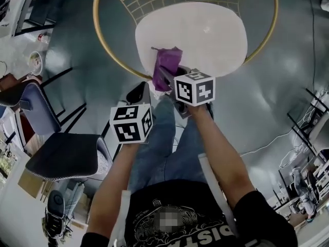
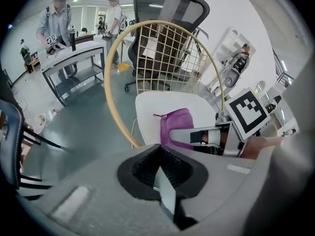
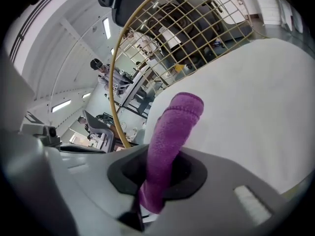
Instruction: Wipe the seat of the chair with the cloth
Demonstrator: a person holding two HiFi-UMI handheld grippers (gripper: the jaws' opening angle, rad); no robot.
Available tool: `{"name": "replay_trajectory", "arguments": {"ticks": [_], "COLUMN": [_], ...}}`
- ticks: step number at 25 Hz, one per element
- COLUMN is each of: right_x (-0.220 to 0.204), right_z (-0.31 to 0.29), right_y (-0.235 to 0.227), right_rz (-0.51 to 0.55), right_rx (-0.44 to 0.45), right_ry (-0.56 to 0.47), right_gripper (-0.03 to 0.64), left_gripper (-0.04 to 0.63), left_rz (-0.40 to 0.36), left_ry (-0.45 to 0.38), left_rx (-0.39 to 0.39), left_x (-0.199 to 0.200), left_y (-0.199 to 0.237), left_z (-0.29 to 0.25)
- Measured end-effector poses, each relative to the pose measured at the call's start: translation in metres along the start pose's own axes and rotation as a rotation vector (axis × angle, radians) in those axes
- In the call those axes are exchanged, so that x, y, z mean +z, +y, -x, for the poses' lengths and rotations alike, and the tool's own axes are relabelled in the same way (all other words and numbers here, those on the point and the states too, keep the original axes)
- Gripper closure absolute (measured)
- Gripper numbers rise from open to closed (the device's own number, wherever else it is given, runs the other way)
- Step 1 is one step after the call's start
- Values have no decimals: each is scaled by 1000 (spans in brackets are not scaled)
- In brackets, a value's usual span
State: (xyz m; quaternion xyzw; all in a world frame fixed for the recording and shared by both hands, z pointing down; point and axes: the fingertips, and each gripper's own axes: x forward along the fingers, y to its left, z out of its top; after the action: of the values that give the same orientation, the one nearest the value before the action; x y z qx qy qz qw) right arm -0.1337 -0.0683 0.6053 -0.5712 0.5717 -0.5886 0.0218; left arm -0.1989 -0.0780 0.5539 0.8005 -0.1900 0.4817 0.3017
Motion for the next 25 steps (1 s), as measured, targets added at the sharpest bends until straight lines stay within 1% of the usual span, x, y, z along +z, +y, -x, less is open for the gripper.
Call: {"name": "replay_trajectory", "arguments": {"ticks": [10, 17, 25], "right_x": [-14, -15, -6], "right_z": [31, 54, 84], "right_y": [-49, -80, -118], "right_rz": [-34, -12, 14], "right_rx": [-29, -65, -100], "right_ry": [21, 45, 63], "right_gripper": [555, 555, 555], "left_gripper": [598, 599, 598], "left_rz": [-18, -18, -11], "left_ry": [36, 48, 48], "left_rx": [-2, 1, -4], "left_x": [-6, -6, 0], "left_y": [-39, -68, -104], "left_z": [-20, -32, -49]}}
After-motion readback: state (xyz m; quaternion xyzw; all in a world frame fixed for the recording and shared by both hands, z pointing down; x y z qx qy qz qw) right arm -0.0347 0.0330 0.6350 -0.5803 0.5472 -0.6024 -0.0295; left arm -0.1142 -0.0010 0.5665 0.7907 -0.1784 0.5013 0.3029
